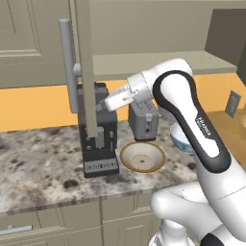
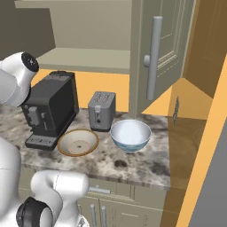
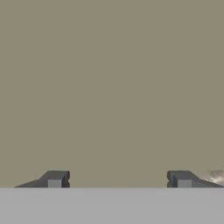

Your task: Open the cabinet. Pick the bowls from the counter and place them in the cabinet. Then close the cabinet.

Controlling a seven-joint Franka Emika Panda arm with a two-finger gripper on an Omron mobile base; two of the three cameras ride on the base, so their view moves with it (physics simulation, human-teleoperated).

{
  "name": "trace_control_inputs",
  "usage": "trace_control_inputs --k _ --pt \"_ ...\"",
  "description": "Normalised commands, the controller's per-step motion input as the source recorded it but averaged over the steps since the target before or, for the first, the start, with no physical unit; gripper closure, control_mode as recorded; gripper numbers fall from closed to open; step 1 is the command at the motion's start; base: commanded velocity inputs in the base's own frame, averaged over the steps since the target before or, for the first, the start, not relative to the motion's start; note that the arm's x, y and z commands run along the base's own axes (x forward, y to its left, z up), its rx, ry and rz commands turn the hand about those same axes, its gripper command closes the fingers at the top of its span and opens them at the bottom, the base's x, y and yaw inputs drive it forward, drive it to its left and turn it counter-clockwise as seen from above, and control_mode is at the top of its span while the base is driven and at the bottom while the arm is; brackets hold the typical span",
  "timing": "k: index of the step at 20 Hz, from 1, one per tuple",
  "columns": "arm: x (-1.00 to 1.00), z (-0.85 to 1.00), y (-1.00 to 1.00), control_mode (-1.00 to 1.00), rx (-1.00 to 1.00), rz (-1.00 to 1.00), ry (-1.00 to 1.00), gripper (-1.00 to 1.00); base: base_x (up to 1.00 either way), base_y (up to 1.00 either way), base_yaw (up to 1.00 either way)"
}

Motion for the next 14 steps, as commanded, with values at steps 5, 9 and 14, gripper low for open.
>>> trace_control_inputs --k 5,9,14 --pt "-0.3 0.0 0.0 -1.0 0.0 -0.06 0.0 -1.0 0.0 0.0 0.0" --pt "-0.27 0.0 -0.04 -1.0 0.0 -0.11 0.0 -1.0 0.0 0.0 0.0" --pt "-0.16 0.03 -0.23 -1.0 0.0 -0.1 0.04 -1.0 0.0 0.0 0.0"
